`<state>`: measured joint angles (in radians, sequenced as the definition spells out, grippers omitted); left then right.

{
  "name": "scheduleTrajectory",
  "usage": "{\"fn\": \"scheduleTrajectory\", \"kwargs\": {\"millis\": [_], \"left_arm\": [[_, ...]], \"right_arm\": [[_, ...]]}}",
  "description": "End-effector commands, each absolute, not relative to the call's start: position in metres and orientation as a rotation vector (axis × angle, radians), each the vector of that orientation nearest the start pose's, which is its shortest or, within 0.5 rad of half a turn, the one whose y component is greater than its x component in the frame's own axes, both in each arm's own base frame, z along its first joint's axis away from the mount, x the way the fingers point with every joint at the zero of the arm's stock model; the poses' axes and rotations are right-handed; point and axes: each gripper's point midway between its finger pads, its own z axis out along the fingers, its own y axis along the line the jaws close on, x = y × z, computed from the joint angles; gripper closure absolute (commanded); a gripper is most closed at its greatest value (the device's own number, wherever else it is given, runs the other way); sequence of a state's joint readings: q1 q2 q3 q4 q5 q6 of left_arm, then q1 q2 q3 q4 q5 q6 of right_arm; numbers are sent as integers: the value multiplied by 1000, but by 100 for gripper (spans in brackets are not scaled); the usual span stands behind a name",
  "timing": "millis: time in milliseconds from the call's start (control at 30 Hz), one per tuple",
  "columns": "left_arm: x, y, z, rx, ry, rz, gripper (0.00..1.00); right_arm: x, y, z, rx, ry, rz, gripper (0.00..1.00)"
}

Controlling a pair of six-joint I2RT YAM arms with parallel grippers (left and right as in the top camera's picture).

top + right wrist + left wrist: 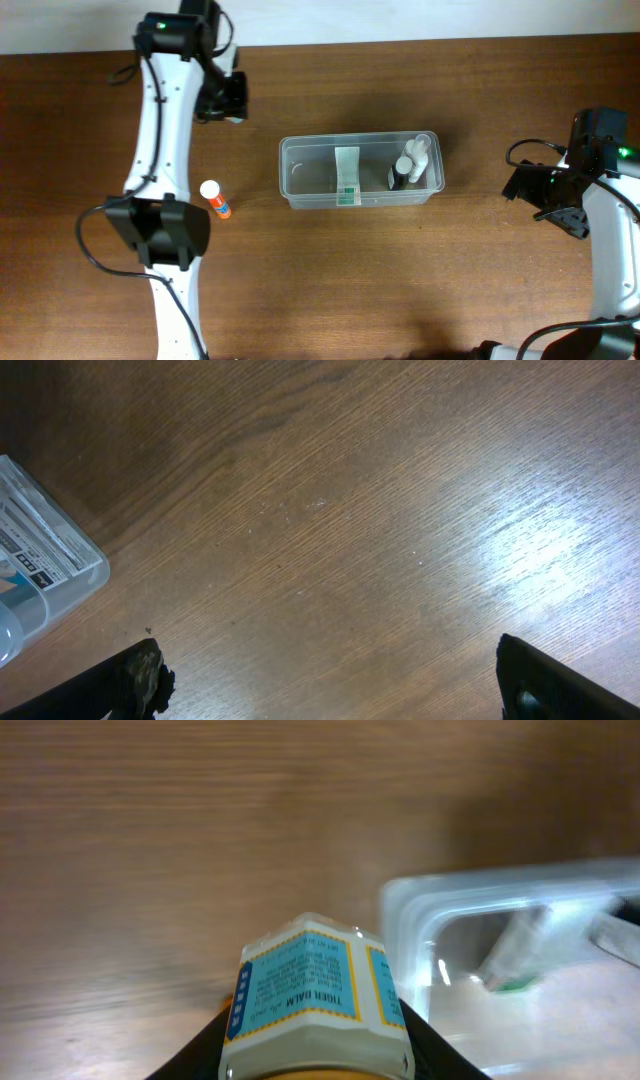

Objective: Pack container
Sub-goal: 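Carry the jar into the container and release it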

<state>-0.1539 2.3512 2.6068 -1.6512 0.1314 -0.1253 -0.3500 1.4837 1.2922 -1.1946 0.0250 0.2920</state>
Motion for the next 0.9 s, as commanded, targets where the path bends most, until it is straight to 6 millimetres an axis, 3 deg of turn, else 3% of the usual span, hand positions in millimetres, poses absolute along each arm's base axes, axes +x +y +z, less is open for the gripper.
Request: {"fn": "scheduleTrajectory", "kwargs": {"millis": [0,200,333,467,667,867], "left_arm": [[448,-139,186,178,2985,-334,60],[427,-190,185,359,2985,-333,60],[419,-205,182,444,2976,-224,60],[409,-222,180,506,2976,-223,60],[396,-232,158,563,3035,-198,60],[399,-234,130,566,3063,-189,60]], "right_arm": [[275,-107,148,959,2791,-47,2],[275,-107,148,959,2791,-47,2],[275,-107,148,959,2791,-47,2],[275,-107,148,959,2791,-47,2],[275,-107,148,958,2791,-47,2],[275,-107,148,959,2791,-47,2]]}}
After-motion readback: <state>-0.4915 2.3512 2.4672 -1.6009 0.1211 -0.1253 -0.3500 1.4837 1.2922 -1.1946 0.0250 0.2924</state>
